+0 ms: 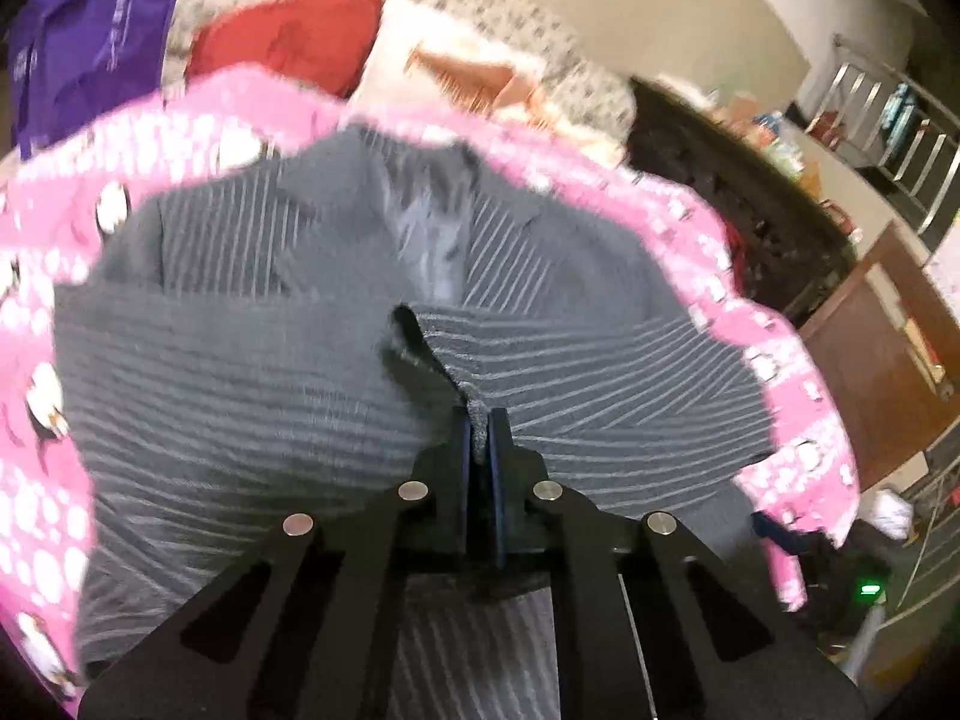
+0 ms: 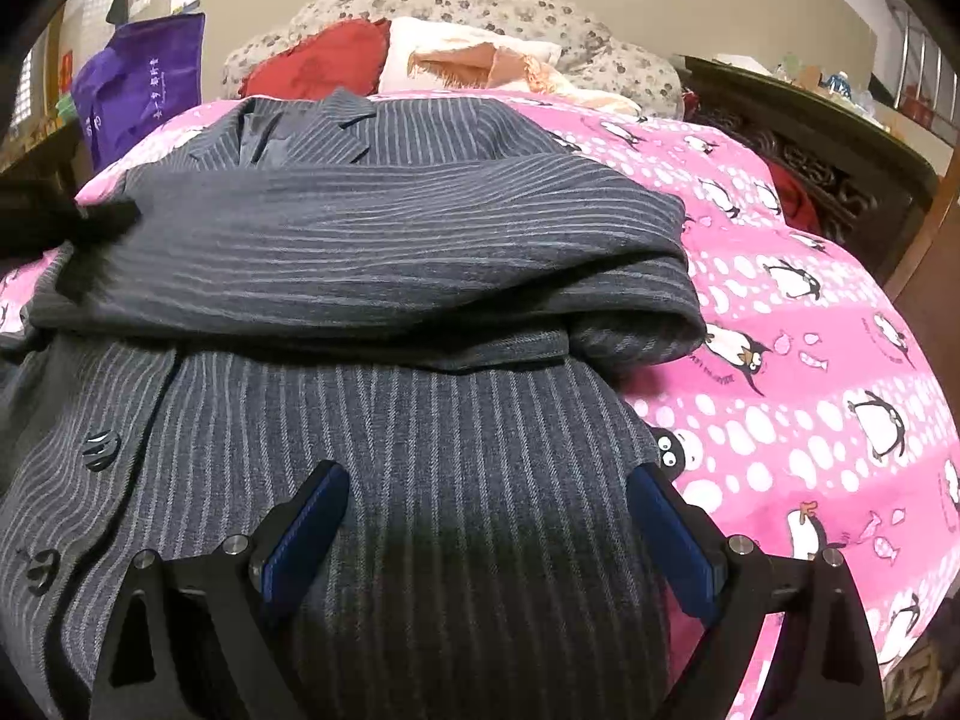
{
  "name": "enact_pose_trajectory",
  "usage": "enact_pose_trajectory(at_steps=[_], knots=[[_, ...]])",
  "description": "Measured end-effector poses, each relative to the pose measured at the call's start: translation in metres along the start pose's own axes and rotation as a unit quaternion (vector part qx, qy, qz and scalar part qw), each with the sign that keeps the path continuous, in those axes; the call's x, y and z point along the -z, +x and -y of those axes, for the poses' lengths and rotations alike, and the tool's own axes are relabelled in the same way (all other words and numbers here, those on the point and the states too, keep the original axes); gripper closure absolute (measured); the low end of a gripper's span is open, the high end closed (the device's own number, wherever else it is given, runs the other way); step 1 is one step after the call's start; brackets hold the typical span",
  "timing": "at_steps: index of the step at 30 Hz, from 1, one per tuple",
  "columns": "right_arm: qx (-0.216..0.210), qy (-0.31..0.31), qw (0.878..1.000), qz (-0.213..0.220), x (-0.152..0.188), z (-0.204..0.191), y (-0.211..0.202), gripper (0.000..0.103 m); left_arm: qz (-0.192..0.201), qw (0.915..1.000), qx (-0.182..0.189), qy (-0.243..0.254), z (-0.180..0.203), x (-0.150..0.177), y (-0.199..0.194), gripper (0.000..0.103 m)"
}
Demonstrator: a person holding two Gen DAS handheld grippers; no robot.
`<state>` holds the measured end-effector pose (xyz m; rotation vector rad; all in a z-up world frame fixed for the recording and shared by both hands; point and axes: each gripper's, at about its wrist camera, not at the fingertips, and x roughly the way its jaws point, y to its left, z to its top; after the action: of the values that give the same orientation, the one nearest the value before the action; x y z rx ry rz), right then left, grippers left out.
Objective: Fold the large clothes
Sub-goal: 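Pinch and straighten the crossed sleeves with the left tool while the right tool smooths the blazer side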
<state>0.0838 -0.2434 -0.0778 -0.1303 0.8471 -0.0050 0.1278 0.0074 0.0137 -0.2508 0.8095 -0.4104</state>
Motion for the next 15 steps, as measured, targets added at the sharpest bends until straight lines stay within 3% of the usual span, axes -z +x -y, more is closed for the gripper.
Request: enact_pose_trajectory(at_steps=[4,8,12,15], knots=[[0.002,-0.002,1.0,0.001,0.001,-0.003,-0.002,0.01,0.053,0.9985,-0.006,0.01,-0.007,-0.022,-0.045,0.099],[0.003,-0.003,1.0,0.001,0.001,-0.004,-0.002,0.01,0.087,0.9949,-0.051,-0.003,-0.047,-0.039,-0.076,0.099],[0.002,-0.001,1.0,0.0,0.001,-0.004,-0.002,0.01,0.045,0.992,-0.11,-0.042,-0.101,-0.016,-0.058,0.099],[0.0,0.0,1.0,-0.001,0.001,-0.003,-0.001,0.01,0.007,0.9898,-0.126,-0.067,-0.122,0.009,-0.035,0.098]])
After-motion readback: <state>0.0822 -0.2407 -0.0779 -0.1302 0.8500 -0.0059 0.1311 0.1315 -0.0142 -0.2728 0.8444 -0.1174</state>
